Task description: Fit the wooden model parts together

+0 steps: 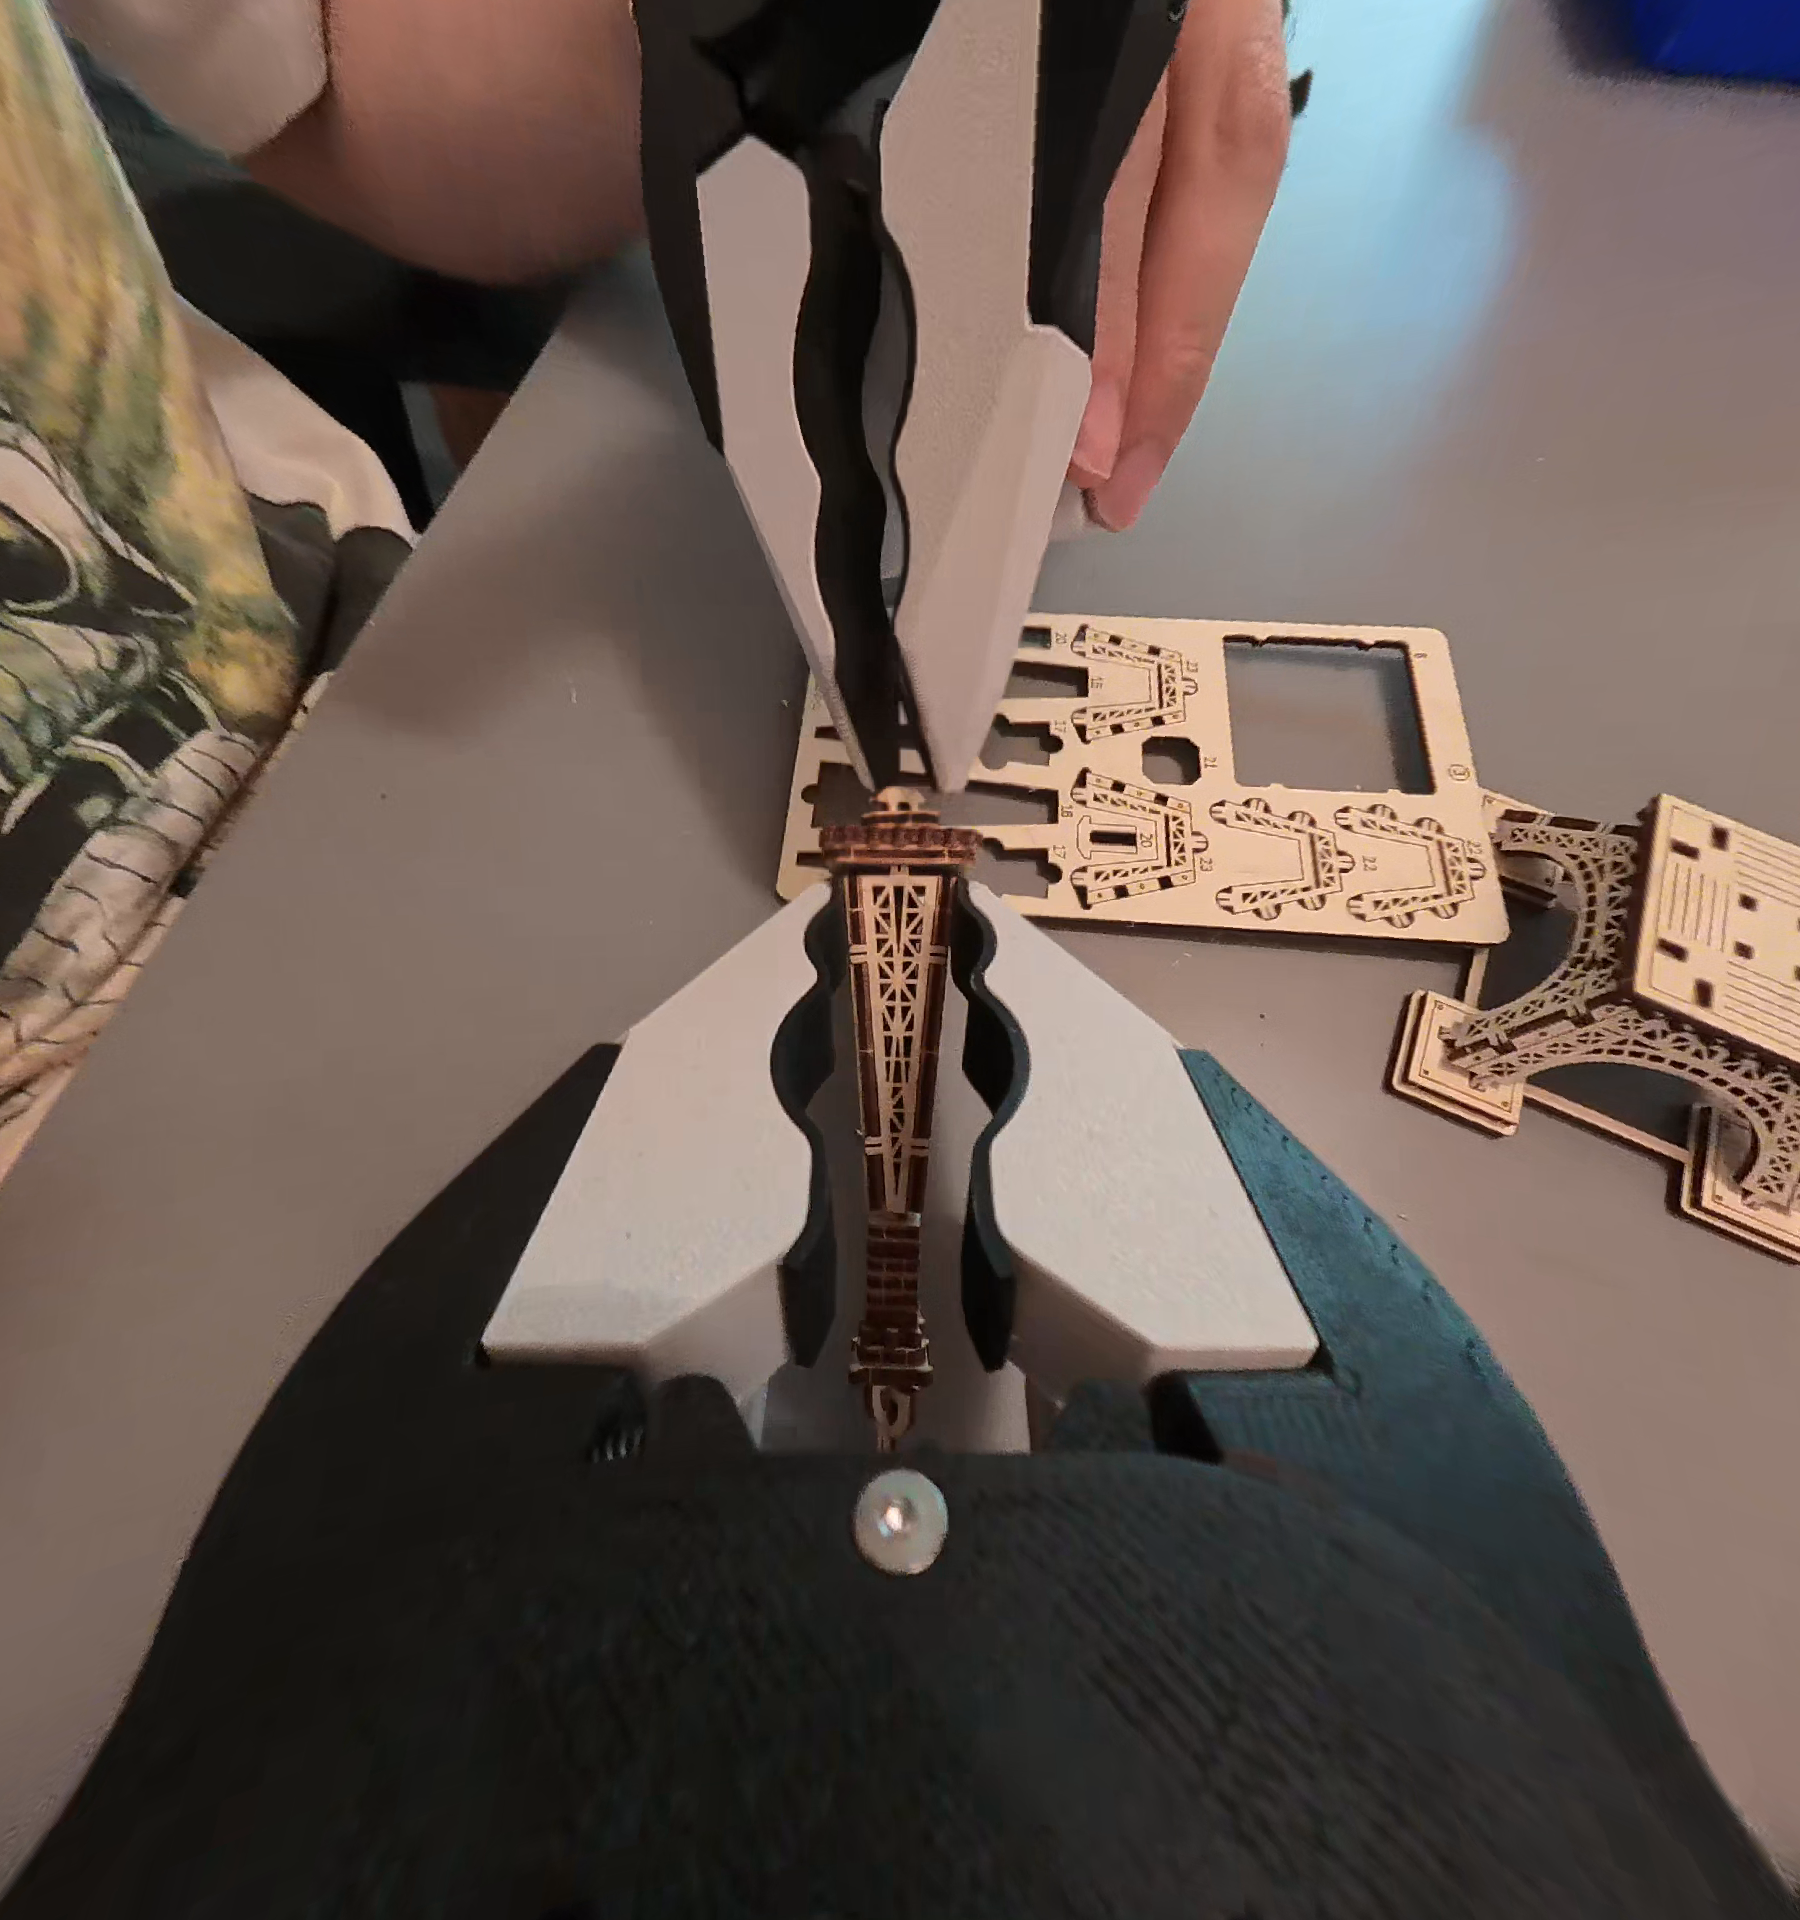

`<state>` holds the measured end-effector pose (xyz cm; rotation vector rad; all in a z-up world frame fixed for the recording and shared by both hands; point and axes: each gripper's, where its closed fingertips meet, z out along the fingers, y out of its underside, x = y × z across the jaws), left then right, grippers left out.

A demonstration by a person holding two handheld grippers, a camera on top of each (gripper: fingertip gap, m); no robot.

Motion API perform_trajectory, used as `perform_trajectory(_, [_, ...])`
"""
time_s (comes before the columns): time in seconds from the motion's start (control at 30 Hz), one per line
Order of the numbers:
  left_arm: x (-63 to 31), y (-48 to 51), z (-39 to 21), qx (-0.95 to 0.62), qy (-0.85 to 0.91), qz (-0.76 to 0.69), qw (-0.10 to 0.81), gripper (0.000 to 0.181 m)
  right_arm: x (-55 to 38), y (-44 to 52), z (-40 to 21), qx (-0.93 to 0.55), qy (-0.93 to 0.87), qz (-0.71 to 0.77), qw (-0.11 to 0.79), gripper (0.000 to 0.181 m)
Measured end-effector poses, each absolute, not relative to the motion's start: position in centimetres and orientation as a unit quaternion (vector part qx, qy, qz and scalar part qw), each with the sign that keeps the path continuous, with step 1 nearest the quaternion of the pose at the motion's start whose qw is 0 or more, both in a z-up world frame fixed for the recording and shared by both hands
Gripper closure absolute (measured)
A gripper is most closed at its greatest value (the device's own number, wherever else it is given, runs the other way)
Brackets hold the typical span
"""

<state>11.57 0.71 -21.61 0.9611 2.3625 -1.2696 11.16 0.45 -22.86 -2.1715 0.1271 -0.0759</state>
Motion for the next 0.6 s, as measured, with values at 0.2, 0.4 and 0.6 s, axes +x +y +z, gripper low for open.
perform_trajectory(0.2, [11.8,1.5,-22.3,0.314,0.79,-0.475,0.226,0.17,11.7,0.4,-25.5,-0.915,0.016,-0.077,0.396,0.165])
perform_trajectory(0.4, [11.5,1.5,-23.9,0.316,0.802,-0.459,0.216,0.171,11.7,0.7,-25.4,-0.898,-0.009,-0.112,0.425,0.164])
perform_trajectory(0.6, [11.5,1.2,-24.7,0.336,0.802,-0.435,0.235,0.176,11.2,0.5,-25.4,-0.893,-0.041,-0.124,0.43,0.164])
